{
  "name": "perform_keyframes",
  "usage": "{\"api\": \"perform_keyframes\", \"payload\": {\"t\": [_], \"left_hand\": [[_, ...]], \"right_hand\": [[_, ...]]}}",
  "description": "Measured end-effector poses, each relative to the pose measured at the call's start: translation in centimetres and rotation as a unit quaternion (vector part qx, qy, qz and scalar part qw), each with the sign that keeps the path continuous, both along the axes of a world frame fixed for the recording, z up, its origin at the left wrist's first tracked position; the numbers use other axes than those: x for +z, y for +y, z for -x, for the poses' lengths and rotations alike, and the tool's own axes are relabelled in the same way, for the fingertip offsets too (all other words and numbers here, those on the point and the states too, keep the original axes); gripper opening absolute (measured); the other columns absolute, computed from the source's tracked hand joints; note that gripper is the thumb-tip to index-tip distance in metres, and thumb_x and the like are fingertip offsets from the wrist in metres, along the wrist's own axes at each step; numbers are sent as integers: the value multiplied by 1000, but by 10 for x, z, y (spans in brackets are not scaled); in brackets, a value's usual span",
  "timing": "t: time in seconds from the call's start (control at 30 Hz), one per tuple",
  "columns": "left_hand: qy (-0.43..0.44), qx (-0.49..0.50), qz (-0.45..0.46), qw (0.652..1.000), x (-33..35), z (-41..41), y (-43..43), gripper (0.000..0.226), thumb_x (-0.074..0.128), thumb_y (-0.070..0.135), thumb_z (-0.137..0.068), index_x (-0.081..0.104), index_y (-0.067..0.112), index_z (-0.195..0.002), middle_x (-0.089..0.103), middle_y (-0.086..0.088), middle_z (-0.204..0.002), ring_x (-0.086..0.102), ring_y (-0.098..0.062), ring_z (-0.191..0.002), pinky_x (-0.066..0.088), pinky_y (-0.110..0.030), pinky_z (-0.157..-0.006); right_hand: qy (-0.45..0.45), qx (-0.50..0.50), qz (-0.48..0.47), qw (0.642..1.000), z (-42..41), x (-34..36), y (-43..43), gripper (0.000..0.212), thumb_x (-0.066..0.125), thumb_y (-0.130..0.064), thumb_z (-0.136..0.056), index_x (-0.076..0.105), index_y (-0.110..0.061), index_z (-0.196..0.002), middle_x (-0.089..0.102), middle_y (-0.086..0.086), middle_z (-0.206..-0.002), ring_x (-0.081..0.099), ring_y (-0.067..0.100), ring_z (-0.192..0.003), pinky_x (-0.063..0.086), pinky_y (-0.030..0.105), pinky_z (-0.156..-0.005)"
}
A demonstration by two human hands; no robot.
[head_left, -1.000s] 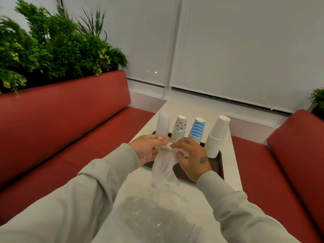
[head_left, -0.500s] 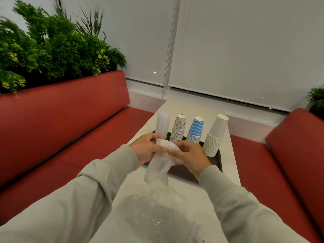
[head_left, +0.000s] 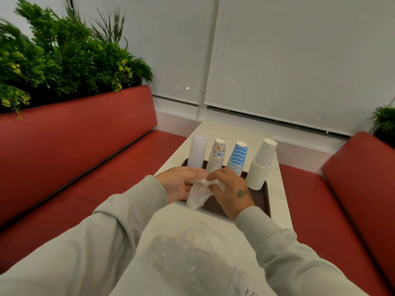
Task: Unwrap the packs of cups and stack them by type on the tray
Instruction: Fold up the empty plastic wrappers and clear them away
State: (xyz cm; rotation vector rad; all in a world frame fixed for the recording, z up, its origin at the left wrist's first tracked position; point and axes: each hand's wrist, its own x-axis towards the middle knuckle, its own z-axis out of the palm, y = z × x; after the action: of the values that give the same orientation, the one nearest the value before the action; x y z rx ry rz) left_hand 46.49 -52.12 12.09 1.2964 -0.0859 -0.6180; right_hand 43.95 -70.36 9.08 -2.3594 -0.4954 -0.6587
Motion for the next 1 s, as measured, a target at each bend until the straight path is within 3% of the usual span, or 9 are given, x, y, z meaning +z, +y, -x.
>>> {"api": "perform_keyframes", "payload": {"t": [0.07,0.13,0.23,0.3,0.4,0.53,0.67,0.8,1.0], "left_hand": [[-5,10,0,1000,1,-1,2,35,65,7,-92,62,5,-126,72,-15,-112,72,-24,-96,60,-34,-77],[-18,16,-13,1000,0,-2,6,40,63,-4,-90,60,5,-128,72,-15,-113,72,-24,-95,60,-32,-74],[-38,29,-18,999,-2,-3,8,51,62,-14,-86,56,8,-132,66,-20,-123,70,-30,-105,61,-35,-80],[-46,42,-19,998,-2,-2,8,56,63,-15,-84,53,10,-133,63,-23,-125,67,-34,-109,61,-36,-81],[-44,47,-20,998,-2,-3,8,56,68,-12,-83,52,11,-132,63,-23,-124,68,-34,-106,60,-34,-75],[-23,51,-41,998,-5,-3,5,38,67,-4,-88,54,4,-124,70,-20,-110,73,-30,-91,61,-37,-76],[11,31,-1,999,-3,-4,3,36,65,-6,-89,56,-2,-123,70,-25,-111,72,-35,-96,60,-41,-84],[19,26,28,999,1,-8,5,41,68,4,-88,57,-3,-128,69,-23,-114,72,-30,-98,60,-37,-80],[-4,38,5,999,-3,-16,8,47,65,-12,-84,58,4,-127,70,-21,-113,73,-30,-95,60,-35,-77]], "right_hand": [[-1,16,6,1000,3,-1,0,19,65,-20,-81,76,-18,-96,66,-5,-102,57,8,-91,42,14,-80],[69,30,-59,995,6,1,2,31,57,-37,-75,79,-23,-93,65,-16,-103,58,-1,-95,42,8,-86],[229,49,-268,935,3,9,4,20,65,-23,-83,77,-29,-97,71,-9,-103,67,12,-98,58,28,-86],[282,52,-333,898,2,12,4,24,71,-13,-88,70,-29,-106,73,3,-102,71,22,-95,62,39,-79],[305,56,-328,892,2,13,6,21,74,-10,-87,71,-24,-103,71,9,-105,73,24,-91,63,39,-73],[231,6,-307,923,-2,11,11,19,72,-4,-86,71,-22,-92,69,8,-96,69,18,-81,60,28,-63],[106,-31,-165,980,-4,7,15,20,69,-8,-88,67,-27,-91,66,-1,-90,58,3,-69,49,15,-60],[35,-14,-14,999,-8,1,14,16,72,-11,-86,73,-20,-98,62,-4,-104,55,10,-89,36,4,-74],[129,17,-125,984,-7,4,10,13,75,-17,-82,77,-26,-91,64,-12,-105,57,-3,-97,39,6,-83]]}}
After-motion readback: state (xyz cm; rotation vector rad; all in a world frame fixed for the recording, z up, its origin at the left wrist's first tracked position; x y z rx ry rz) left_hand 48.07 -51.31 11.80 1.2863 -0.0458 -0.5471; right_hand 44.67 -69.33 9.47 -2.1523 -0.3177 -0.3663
